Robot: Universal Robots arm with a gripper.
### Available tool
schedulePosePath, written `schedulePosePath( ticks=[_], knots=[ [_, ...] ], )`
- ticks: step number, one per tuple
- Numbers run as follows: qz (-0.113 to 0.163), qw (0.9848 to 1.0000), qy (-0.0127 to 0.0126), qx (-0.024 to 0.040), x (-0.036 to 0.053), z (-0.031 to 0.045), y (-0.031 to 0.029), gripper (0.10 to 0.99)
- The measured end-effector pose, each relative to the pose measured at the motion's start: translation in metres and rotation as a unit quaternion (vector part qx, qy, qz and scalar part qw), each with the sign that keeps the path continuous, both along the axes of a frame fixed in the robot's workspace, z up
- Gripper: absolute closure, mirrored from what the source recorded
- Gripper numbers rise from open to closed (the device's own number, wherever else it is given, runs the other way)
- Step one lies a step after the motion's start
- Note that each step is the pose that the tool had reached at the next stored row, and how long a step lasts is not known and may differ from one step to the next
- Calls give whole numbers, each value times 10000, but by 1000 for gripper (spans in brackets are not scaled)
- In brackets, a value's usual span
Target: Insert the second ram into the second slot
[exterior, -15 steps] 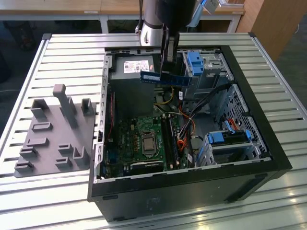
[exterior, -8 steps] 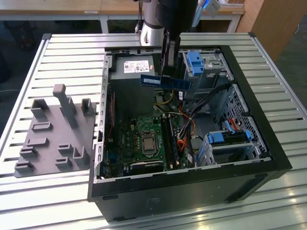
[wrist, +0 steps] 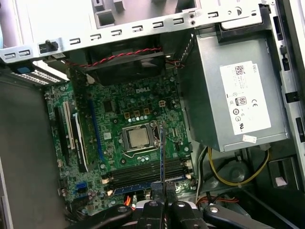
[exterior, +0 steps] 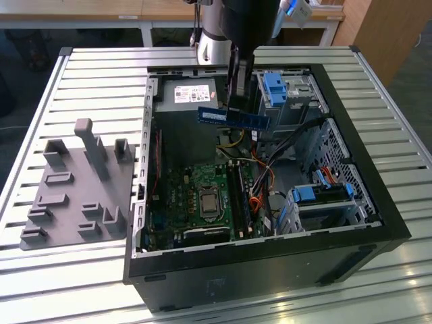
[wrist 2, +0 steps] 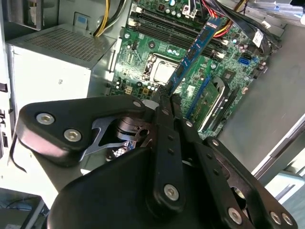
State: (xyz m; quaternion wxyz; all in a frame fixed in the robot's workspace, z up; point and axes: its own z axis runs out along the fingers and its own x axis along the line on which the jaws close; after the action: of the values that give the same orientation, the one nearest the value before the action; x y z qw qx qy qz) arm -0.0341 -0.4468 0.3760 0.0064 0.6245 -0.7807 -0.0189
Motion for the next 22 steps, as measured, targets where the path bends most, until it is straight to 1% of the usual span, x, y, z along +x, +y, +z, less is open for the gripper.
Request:
schedulePosePath(
  ticks=[7,12,17,22],
  knots=[
    [-297,9996,0,1,0,-3,0,953],
    [-591,9983,0,0,0,-5,0,953],
    [-914,9958,0,-1,0,-7,0,953],
    [-1228,9924,0,-1,0,-9,0,953]
  ],
)
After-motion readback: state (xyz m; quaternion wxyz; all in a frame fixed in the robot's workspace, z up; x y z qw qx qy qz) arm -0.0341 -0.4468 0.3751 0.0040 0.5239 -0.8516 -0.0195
